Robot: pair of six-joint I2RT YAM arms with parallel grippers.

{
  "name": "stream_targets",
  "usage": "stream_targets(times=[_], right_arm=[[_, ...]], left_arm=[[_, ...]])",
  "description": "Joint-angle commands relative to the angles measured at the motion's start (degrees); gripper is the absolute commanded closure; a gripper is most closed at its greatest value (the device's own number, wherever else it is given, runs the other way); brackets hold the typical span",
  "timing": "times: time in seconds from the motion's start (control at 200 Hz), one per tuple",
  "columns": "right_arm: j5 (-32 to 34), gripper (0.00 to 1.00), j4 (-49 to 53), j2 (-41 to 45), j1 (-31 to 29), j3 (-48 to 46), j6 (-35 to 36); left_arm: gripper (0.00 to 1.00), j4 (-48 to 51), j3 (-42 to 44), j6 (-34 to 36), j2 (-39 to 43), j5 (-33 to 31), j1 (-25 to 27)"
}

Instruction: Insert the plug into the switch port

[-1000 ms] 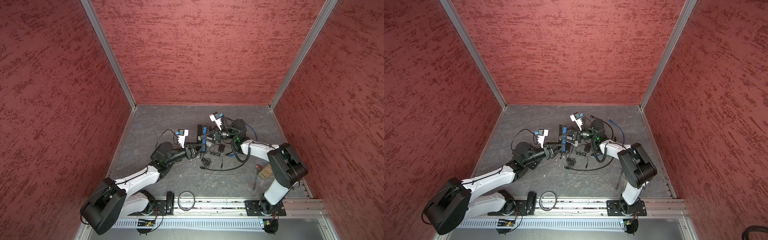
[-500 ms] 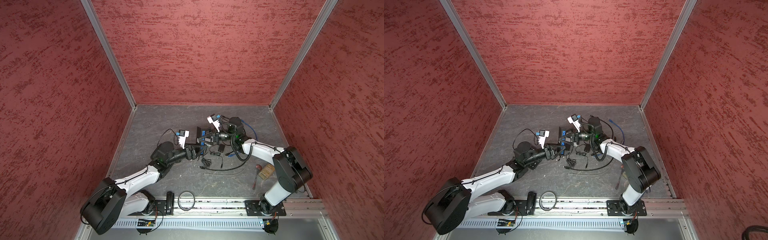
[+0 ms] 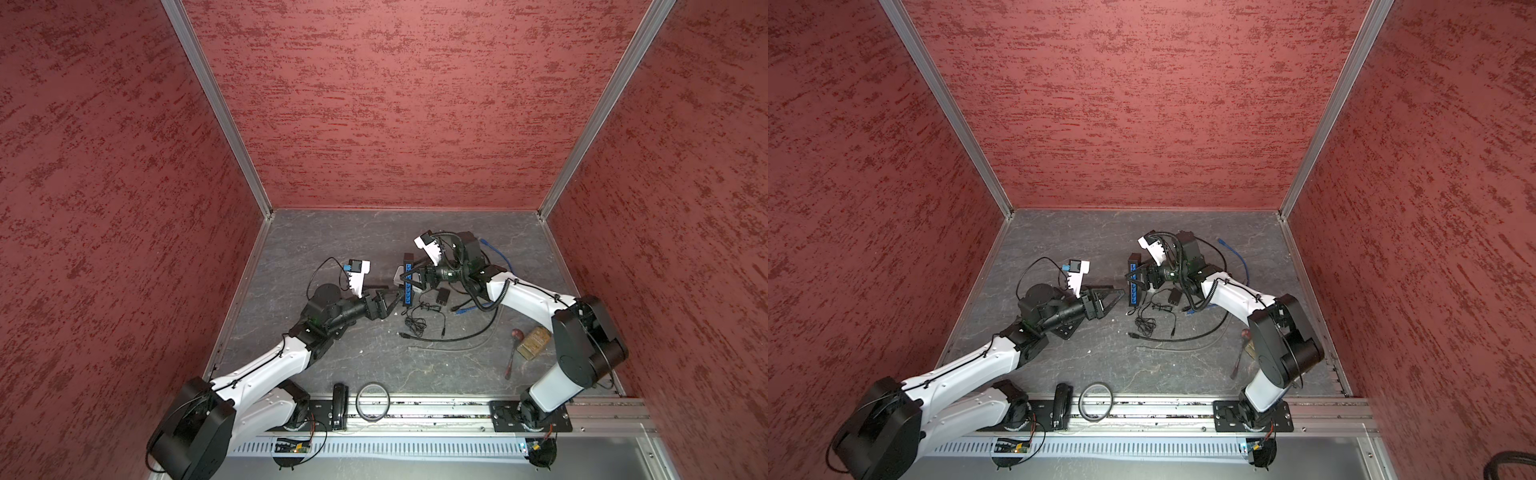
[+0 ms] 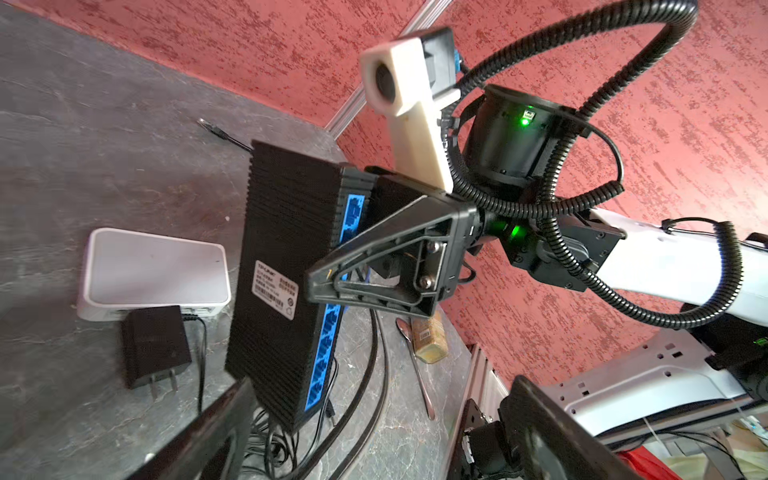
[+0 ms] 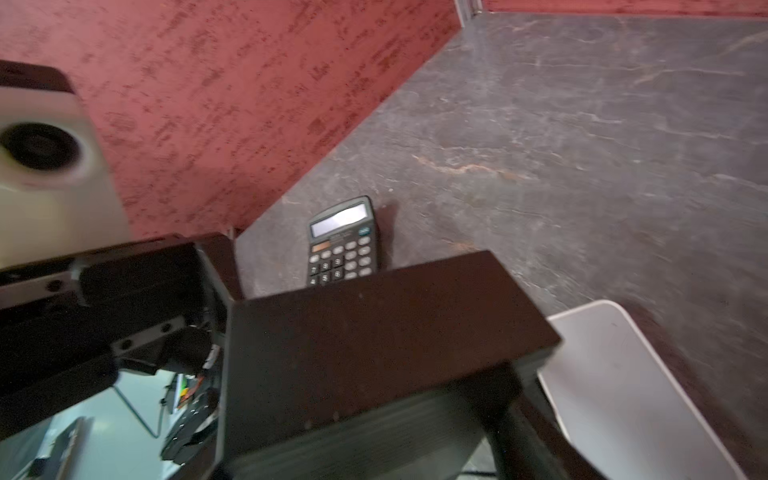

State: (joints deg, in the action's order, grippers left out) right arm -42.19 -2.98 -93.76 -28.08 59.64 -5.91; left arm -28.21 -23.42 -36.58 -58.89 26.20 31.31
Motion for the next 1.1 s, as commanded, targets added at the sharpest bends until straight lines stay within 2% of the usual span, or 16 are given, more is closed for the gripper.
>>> stream_targets(times=[0.0,0.265,0.581,0.812,1.097], right_arm=[[6.6,0.44,6.4,-0.5,-0.3,2.4,6.2],[18.7,0.44,16.9,-3.4,-4.8,6.0,15.0],[26.7,0.42,17.6,-8.6,-13.8,8.9,20.2],[29.2,0.41,16.7,-11.3,-18.9,8.2,24.8],[29.1,0.39,10.7,-15.8,-23.1,5.4,32.2]], left_arm=[[0.04,6.7,2.1,2.4,1.5,-3.3,-1.1],[0.04,17.8,2.8,4.0,7.8,-9.3,-3.5],[0.04,32.9,0.9,2.1,14.6,-20.4,-8.2],[0.04,38.9,-0.5,0.4,16.6,-21.2,-13.8],[0.04,38.1,-1.8,1.1,16.3,-14.7,-20.8]])
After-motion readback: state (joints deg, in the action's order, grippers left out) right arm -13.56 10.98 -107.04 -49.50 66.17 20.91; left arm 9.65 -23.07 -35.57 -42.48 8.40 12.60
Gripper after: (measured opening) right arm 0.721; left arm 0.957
